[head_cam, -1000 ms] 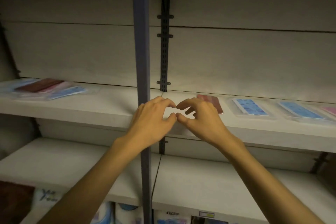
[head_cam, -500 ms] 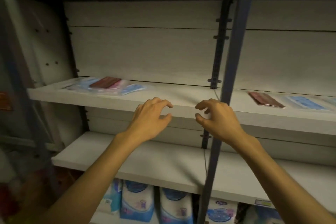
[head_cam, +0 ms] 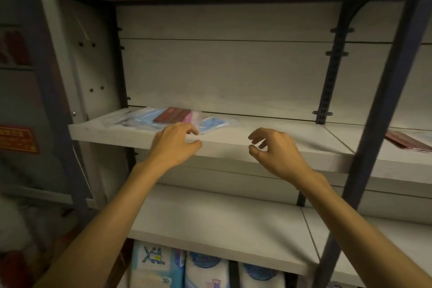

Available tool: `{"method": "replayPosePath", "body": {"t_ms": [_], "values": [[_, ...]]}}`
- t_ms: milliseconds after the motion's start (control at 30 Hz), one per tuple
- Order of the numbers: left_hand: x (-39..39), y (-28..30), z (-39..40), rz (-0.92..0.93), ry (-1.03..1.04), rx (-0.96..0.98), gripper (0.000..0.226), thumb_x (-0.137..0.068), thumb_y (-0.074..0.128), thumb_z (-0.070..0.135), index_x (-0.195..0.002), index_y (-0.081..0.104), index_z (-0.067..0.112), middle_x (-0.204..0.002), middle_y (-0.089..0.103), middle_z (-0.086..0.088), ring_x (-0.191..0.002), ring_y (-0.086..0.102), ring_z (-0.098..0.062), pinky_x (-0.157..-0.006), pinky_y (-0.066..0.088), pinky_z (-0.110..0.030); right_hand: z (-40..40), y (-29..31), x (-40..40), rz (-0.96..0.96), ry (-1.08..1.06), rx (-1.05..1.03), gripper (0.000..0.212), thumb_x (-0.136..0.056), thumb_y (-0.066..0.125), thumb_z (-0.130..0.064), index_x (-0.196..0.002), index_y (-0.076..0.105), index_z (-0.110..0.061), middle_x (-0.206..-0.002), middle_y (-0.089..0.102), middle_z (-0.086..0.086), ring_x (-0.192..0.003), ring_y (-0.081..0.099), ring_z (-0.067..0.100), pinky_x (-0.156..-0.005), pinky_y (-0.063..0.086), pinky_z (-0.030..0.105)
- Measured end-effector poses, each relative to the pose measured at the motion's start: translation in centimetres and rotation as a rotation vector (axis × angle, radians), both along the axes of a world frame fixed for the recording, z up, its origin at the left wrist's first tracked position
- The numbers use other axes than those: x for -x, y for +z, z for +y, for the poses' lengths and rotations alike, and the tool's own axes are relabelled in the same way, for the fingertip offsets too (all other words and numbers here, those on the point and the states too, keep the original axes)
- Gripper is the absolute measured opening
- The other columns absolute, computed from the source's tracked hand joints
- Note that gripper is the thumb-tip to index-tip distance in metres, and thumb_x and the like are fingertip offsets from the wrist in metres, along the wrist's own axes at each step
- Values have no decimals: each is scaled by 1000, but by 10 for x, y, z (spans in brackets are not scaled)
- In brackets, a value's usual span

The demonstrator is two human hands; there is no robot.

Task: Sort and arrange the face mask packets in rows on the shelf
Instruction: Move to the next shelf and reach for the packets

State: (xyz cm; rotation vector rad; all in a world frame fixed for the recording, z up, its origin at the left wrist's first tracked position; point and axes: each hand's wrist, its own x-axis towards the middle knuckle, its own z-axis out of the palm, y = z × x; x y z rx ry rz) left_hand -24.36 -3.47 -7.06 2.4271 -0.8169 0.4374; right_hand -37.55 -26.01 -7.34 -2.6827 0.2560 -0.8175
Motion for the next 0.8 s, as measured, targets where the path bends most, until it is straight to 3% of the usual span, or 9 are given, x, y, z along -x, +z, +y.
{"method": "replayPosePath", "body": {"t_ms": [233, 367, 500, 633, 700, 800], "values": [[-108, 0, 28, -35, 113, -11, 28, -86, 63, 41, -109, 69, 28, -114, 69, 2, -102, 63, -22, -87, 52, -38, 31, -2, -101, -24, -29, -46, 27, -86, 62, -29, -112, 67, -24, -104, 71, -9, -91, 66, 15, -82, 53, 35], [-166, -1, 33, -3, 224, -1, 25, -85, 63, 42, -95, 70, 21, -98, 70, -3, -91, 65, -27, -80, 55, -39, 48, 3, -150, -50, -23, -60, 27, -86, 63, -28, -112, 69, -23, -105, 72, -9, -89, 67, 14, -79, 51, 30], [-211, 1, 33, 78, 294, -11, 52, -84, 62, 61, -101, 68, 13, -101, 70, -13, -92, 64, -33, -75, 52, -35, 64, -2, -185, -20, -21, -44, 26, -86, 65, -30, -111, 70, -23, -107, 72, -9, -90, 67, 13, -72, 42, 26], [-238, 2, 25, 175, 310, -108, 83, -66, 64, 82, -115, 62, 15, -114, 67, -13, -105, 62, -32, -91, 50, -41, 81, -4, -209, 0, 3, -142, 24, -84, 63, -25, -107, 72, -22, -101, 74, -9, -88, 67, 10, -79, 53, 31], [-246, 3, 23, 220, 262, -87, 81, -65, 73, 75, -119, 59, 16, -117, 66, -13, -108, 61, -32, -93, 49, -41, 88, -2, -218, -16, -5, -199, 23, -83, 64, -21, -104, 74, -20, -94, 73, -10, -82, 67, 9, -80, 54, 31], [-258, 6, 26, 293, 179, -16, 66, -69, 83, 56, -116, 61, 15, -113, 68, -12, -103, 63, -32, -81, 50, -34, 92, 5, -228, -23, -48, -219, 22, -83, 64, -19, -103, 74, -20, -89, 72, -10, -81, 66, 11, -78, 52, 28]]}}
